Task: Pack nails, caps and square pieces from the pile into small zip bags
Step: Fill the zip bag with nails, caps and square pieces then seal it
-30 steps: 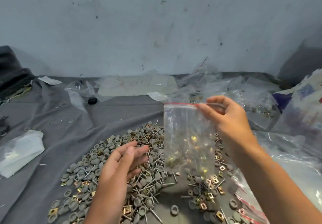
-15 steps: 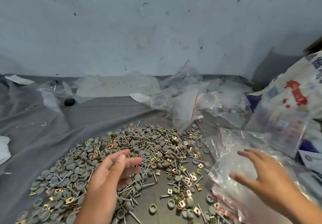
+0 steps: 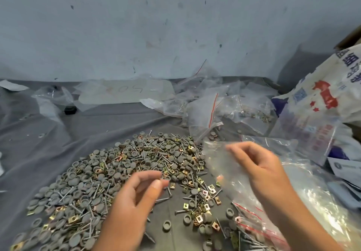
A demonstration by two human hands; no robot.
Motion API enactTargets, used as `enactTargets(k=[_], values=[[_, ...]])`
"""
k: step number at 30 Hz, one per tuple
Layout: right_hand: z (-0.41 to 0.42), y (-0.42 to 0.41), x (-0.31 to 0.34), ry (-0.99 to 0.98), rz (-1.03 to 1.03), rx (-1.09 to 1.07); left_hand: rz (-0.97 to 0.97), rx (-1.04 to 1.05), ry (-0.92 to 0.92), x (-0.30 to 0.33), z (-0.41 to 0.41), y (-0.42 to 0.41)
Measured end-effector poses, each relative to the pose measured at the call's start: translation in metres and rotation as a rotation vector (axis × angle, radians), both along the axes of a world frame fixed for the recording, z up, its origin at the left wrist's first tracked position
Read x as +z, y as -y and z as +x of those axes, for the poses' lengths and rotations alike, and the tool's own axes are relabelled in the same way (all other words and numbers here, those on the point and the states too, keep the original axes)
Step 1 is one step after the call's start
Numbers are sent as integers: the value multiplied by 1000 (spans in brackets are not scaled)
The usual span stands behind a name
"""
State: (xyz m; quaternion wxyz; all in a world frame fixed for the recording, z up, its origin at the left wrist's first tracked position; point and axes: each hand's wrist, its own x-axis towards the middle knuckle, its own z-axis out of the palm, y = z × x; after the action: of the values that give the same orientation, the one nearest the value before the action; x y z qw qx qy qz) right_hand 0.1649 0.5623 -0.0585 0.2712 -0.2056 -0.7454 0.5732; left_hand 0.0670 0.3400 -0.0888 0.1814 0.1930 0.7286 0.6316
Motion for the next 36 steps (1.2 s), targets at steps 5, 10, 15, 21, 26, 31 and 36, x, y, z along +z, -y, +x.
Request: enactTargets(k=[5, 10, 15, 21, 26, 31, 36], values=[[-55, 55, -7, -40, -491, 86, -71, -82, -86, -2, 13, -4], [-64, 66, -31, 29, -634, 74, -61, -28, -5, -11, 13, -10], [-62, 75, -44, -17, -643, 107, -62, 86, -63, -18, 9, -10], [-48, 70, -49, 25, -267, 21, 86, 243, -54, -17, 5, -3], [-42, 53, -47, -29, -193, 142, 186, 318, -70, -6, -6, 11], [-31, 26, -46, 419, 520, 503, -38, 419, -320, -5, -18, 24], [-31, 30, -56, 577, 881, 606, -284, 396, -731, 0, -16, 22]])
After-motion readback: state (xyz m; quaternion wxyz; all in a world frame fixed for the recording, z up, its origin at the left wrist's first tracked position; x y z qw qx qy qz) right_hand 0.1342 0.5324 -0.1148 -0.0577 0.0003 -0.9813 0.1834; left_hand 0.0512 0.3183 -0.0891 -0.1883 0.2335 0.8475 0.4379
